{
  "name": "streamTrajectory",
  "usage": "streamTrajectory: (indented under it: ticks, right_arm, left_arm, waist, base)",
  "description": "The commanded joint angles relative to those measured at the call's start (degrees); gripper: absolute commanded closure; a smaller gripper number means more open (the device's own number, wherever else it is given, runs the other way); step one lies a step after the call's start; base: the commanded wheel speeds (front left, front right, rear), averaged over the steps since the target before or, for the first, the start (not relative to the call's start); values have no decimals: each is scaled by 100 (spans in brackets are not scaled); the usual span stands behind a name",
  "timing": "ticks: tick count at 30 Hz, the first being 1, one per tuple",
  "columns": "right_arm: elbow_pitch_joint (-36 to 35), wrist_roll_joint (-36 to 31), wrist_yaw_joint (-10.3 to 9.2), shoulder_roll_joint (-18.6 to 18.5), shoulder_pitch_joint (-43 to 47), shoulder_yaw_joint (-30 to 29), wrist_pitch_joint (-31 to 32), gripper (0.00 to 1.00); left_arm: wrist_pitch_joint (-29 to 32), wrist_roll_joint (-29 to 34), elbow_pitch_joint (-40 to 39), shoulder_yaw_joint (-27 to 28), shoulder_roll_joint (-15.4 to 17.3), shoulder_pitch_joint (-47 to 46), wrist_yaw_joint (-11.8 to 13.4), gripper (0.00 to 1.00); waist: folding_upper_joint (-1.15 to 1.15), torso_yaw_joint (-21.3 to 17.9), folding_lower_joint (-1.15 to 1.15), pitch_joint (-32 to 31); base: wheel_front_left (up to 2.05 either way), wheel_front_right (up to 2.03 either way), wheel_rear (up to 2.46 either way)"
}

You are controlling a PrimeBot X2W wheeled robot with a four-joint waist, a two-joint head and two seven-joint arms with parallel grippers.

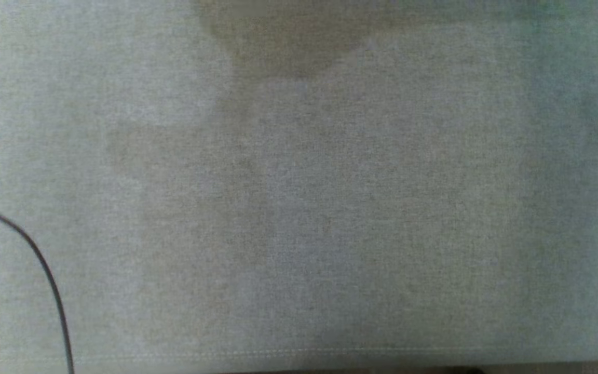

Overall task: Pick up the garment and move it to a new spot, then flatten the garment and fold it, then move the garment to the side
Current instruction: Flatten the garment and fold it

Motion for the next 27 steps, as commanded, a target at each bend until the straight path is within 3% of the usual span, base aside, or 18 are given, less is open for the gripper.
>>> streamTrajectory:
  ticks: [1,12,15,20,27]
  right_arm:
    - [-108,96,-4,67,91,80,-48,100]
    - [256,1340,-4,-405,1686,2043,195,100]
    - [-71,2053,-4,-651,2174,2857,594,100]
    - [-985,3173,-4,-1477,2741,3939,1087,100]
    - [-1853,4060,-4,-2236,3222,4724,1341,100]
  left_arm:
    - [-28,-17,-258,83,314,17,9,100]
    - [-29,-152,-764,-506,701,2671,8,100]
    - [-29,-319,-828,-872,838,3172,8,100]
    - [-29,-537,-912,-1526,1161,3615,8,100]
    - [-29,-880,-1273,-2084,1663,4094,8,100]
  waist:
    - [0,24,-1,-56]
    - [0,151,-1,-868]
    - [0,187,-1,-1108]
    - [0,230,-1,-1440]
    - [0,212,-1,-1838]
  base:
    - [0,0,0]
    - [0,0,0]
    - [0,0,0]
    - [0,0,0]
    - [0,0,0]
